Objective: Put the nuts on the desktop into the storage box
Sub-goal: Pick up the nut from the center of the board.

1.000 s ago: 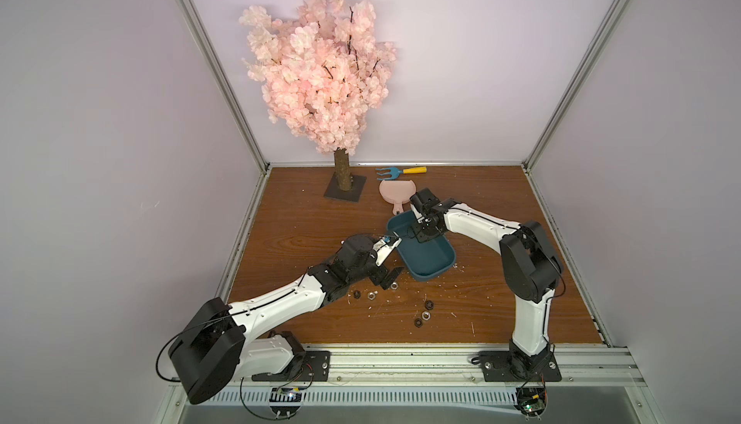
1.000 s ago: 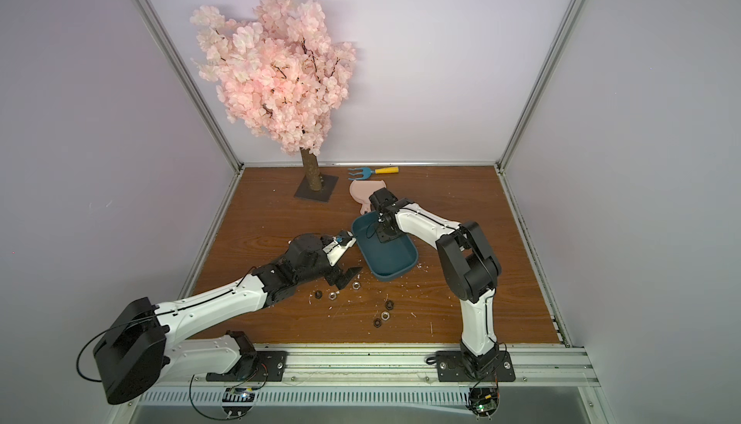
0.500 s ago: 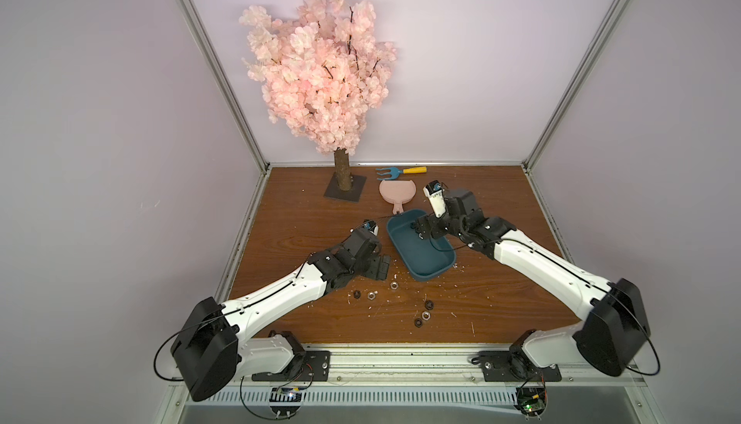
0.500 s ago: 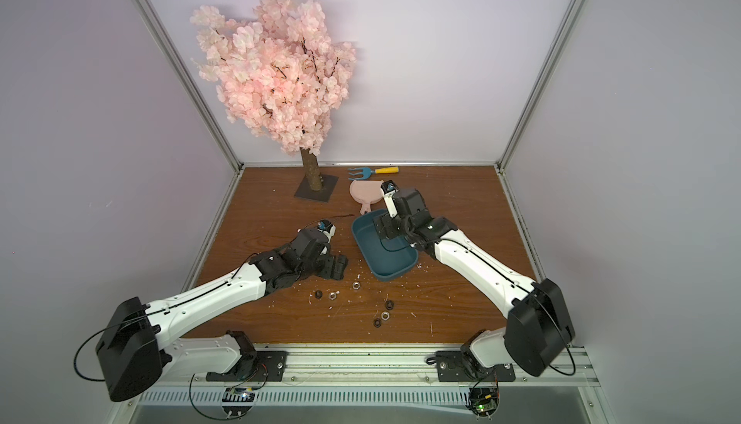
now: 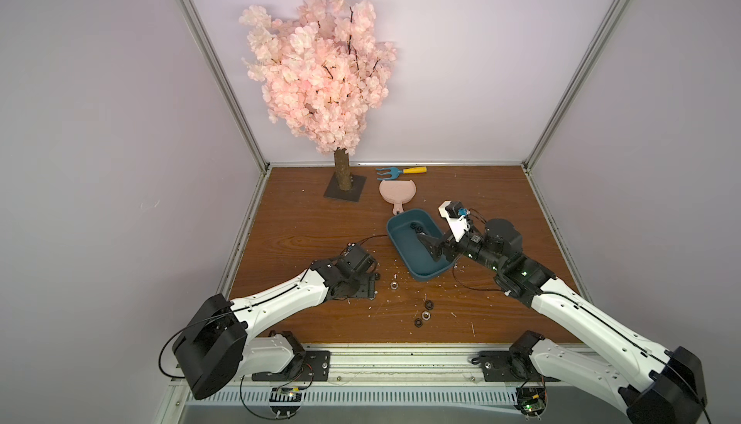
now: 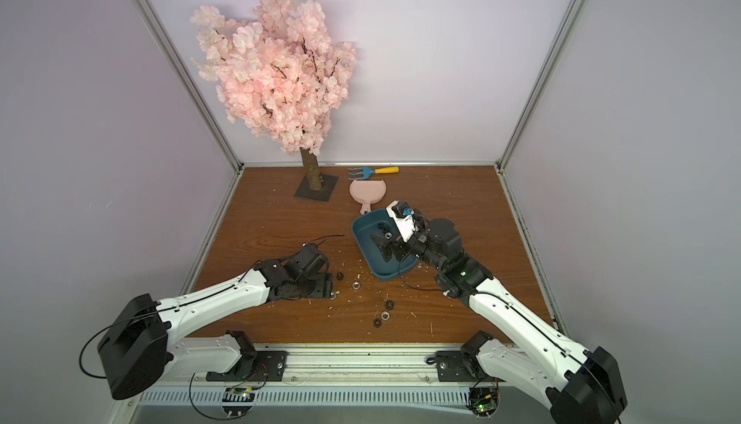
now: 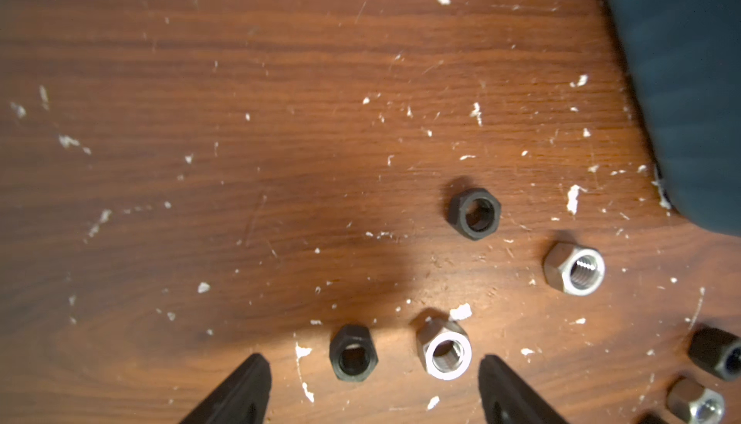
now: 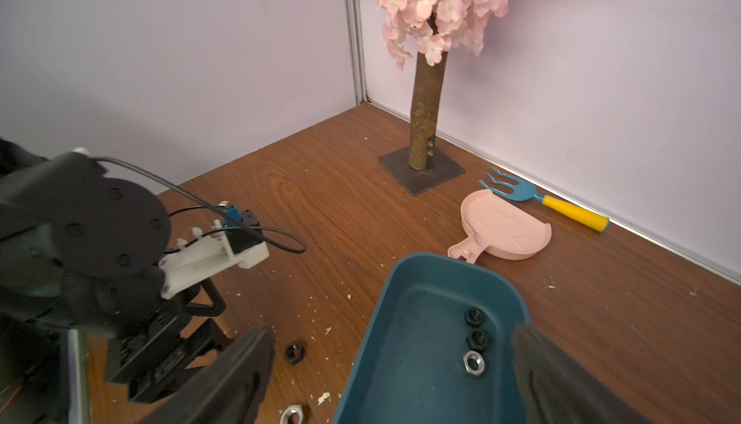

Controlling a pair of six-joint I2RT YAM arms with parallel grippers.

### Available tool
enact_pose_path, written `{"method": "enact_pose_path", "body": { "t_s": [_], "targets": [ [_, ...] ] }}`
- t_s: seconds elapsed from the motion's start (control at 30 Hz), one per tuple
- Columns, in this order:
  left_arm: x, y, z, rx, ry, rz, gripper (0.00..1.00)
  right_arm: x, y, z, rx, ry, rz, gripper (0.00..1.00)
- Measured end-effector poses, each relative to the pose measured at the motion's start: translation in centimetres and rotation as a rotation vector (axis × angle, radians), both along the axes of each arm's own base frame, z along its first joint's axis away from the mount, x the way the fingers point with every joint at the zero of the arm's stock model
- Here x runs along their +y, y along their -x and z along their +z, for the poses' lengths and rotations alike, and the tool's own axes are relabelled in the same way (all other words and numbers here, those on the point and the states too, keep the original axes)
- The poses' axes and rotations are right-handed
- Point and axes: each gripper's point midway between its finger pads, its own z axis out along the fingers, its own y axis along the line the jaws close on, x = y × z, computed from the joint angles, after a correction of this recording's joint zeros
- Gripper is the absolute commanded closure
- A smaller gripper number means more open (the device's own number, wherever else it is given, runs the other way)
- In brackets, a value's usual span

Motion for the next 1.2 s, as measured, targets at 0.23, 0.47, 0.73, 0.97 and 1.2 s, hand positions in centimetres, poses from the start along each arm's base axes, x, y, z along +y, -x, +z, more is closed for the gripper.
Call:
{"method": "enact_pose_path", "body": {
  "t_s": [0.23, 0.47, 0.73, 0.97, 1.2],
  "targets": [
    [0.1, 0.4, -1.2, 0.055, -0.008, 0.048, 0.4, 5.3, 7.0, -1.3, -0.118, 0.12, 0.298, 0.01],
    [1.0, 0.9, -3.2, 0.118, -0.083, 0.088, 0.47, 5.4, 9.5, -6.8, -0.09, 0.235, 0.373, 0.01],
    [0.9, 0.5, -3.5, 0.142, -0.115, 0.109, 0.65, 5.8, 10.2, -7.9, -0.093, 0.277, 0.391, 0.01],
    [1.0, 0.6, -3.6, 0.145, -0.122, 0.113, 0.72, 5.7, 9.9, -8.6, -0.092, 0.308, 0.377, 0.01],
    [1.0, 0.6, -3.5, 0.147, -0.121, 0.112, 0.8, 5.5, 9.7, -8.6, -0.102, 0.322, 0.364, 0.01]
  ]
}}
